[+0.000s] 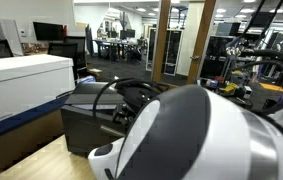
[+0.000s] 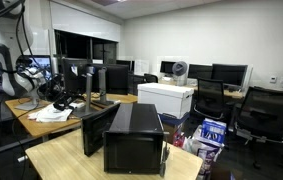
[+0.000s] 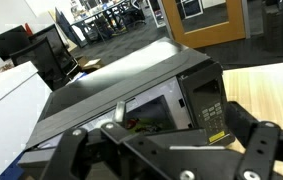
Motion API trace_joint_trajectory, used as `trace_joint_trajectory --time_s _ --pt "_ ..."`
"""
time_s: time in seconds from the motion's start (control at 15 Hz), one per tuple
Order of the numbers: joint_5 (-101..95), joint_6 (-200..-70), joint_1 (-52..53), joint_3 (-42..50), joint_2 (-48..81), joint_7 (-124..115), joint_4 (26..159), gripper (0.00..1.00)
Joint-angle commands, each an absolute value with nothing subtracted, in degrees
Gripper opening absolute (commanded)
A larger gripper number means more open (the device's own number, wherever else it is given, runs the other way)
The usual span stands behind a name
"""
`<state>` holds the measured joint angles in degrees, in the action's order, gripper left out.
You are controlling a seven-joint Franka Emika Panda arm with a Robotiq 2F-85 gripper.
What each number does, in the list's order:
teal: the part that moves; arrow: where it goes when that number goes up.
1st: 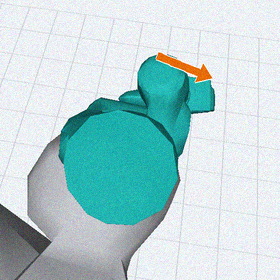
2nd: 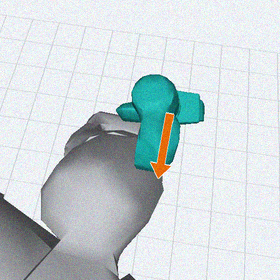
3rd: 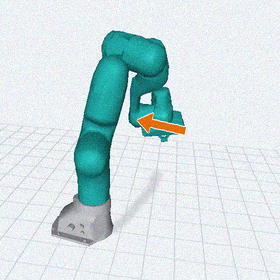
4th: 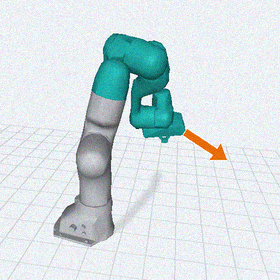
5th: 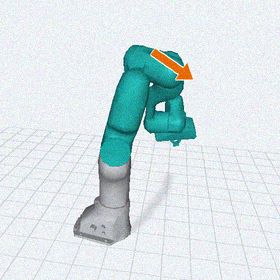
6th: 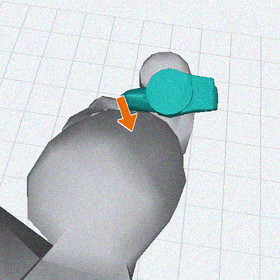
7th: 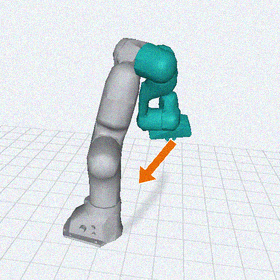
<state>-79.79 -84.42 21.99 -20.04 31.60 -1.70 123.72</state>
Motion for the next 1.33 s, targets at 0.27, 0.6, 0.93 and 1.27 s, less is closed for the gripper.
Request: trace_joint_trajectory --time_s 0.27,0.6,0.93,1.27 --pt "-83.29 -81.54 20.33 -15.48 31.56 -6.9 123.42 1.0" --pt "-82.59 -80.89 18.24 -13.22 32.92 -7.82 120.54 1.0" --pt "-82.48 -80.43 16.41 -11.04 35.42 -11.26 117.21 1.0" --pt "-82.85 -81.91 14.46 -10.08 39.58 -10.49 114.22 1.0"
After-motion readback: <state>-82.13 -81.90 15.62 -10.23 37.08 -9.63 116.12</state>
